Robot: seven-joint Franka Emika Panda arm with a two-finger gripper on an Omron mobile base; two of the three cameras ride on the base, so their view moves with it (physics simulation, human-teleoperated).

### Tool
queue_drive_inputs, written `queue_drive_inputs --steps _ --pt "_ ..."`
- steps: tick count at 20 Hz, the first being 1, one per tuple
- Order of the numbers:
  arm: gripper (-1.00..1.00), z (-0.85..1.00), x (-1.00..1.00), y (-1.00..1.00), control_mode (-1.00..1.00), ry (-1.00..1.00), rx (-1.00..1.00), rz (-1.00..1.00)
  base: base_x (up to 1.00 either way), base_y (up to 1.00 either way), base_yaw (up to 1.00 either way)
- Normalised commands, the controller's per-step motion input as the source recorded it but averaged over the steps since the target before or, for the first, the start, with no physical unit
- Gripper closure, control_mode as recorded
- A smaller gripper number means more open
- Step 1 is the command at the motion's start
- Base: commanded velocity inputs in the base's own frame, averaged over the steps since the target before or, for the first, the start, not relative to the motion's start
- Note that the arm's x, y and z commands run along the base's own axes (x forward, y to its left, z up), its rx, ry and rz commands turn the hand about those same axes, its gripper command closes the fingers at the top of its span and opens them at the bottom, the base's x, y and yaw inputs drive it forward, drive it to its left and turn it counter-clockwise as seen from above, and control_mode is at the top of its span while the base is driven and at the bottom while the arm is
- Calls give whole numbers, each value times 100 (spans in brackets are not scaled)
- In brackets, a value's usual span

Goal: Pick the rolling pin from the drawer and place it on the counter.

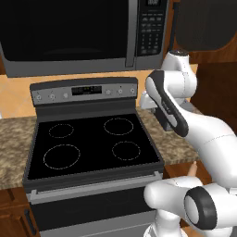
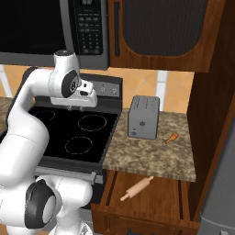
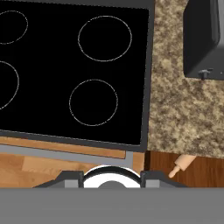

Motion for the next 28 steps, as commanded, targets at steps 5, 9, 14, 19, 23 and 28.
queue_drive_inputs --steps 5,9,14,19,23,28 --pt "-100 -9 -31 -17 -100 -1 -1 0 0 0 0" --pt "-100 -19 -60 -30 -100 0 -2 1 0 0 0" --pt "-100 -2 -57 23 -100 -4 0 0 0 0 0" --pt "-100 1 -29 22 -100 -2 0 -2 0 0 0" --pt "-100 0 0 -25 -100 0 0 -6 0 0 0" --pt "-100 0 0 -17 -100 0 0 -6 0 0 0"
